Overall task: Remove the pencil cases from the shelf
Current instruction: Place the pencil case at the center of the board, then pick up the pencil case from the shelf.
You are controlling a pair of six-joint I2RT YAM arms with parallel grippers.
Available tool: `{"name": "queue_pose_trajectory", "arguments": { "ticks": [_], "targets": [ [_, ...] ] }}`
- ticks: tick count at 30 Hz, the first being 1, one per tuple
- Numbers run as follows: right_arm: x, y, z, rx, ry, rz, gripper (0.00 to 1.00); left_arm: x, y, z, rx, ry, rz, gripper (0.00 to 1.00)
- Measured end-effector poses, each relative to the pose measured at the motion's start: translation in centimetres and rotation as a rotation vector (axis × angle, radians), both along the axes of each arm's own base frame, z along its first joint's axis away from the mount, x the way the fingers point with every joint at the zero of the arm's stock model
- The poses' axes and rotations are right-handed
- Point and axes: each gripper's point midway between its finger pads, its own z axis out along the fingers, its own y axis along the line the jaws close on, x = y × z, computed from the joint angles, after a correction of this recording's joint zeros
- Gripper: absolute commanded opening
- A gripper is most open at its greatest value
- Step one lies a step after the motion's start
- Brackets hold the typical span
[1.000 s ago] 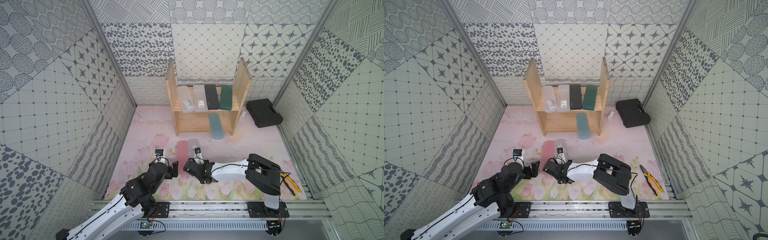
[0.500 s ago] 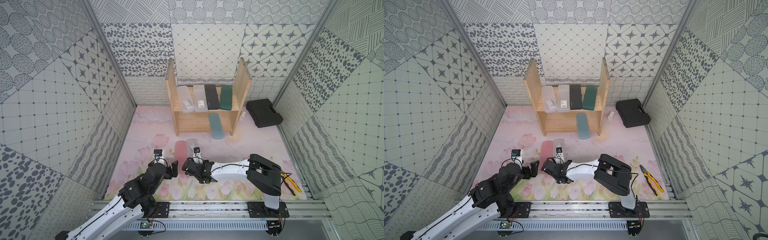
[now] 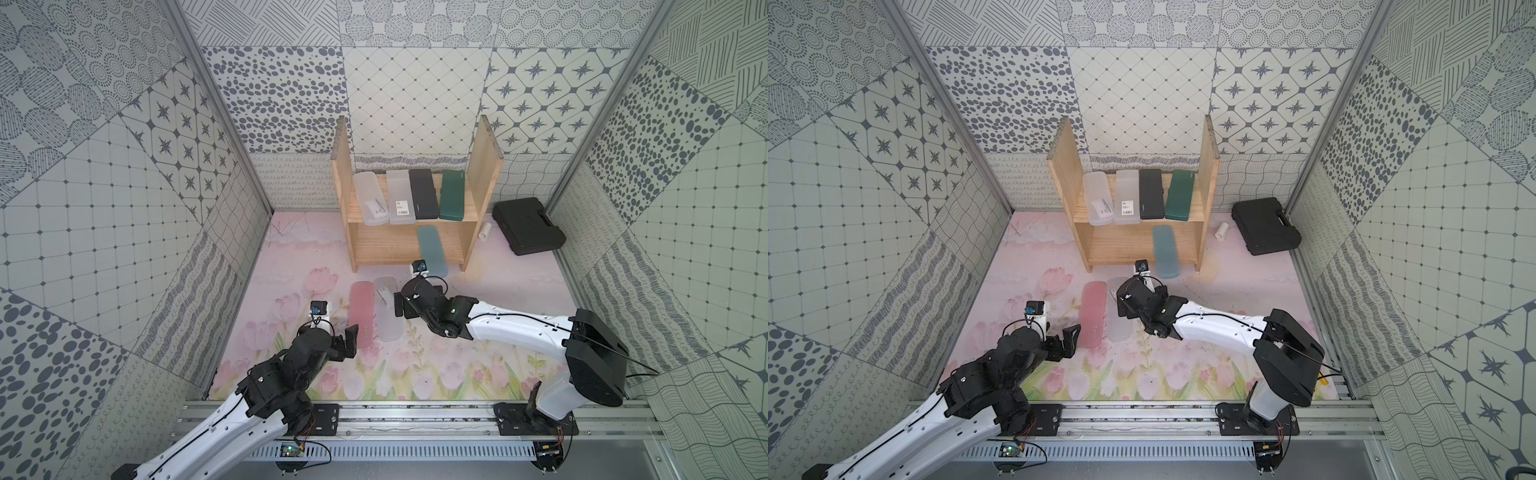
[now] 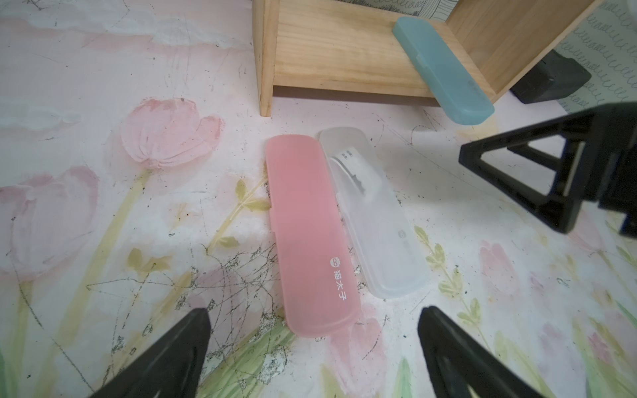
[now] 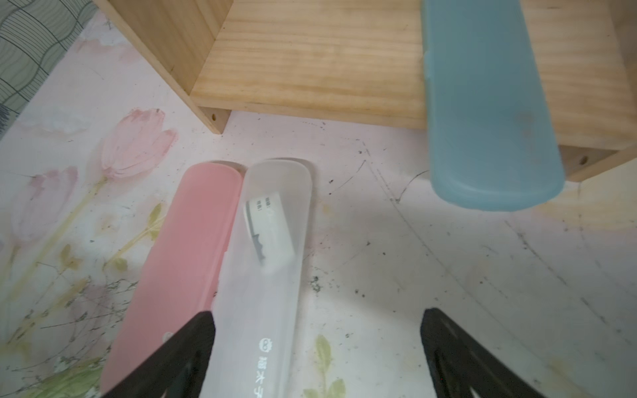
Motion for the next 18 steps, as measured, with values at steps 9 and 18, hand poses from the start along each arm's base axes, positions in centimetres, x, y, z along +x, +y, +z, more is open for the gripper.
{"name": "queue_pose_trajectory", "arguments": {
  "ticks": [9,18],
  "targets": [
    [5.0,-6.2,-0.2,-0.093,-0.002,-0.044,0.98,-0.4,-0.8,-0.6,0.001,-0.005,-0.068,0.99],
    [9.6,-8.3,-2.6,-0.133,0.034,-0.060,0.98,-0.3,-1.2,-0.9,0.001,-0.013,-0.087,0.99]
  ]
}}
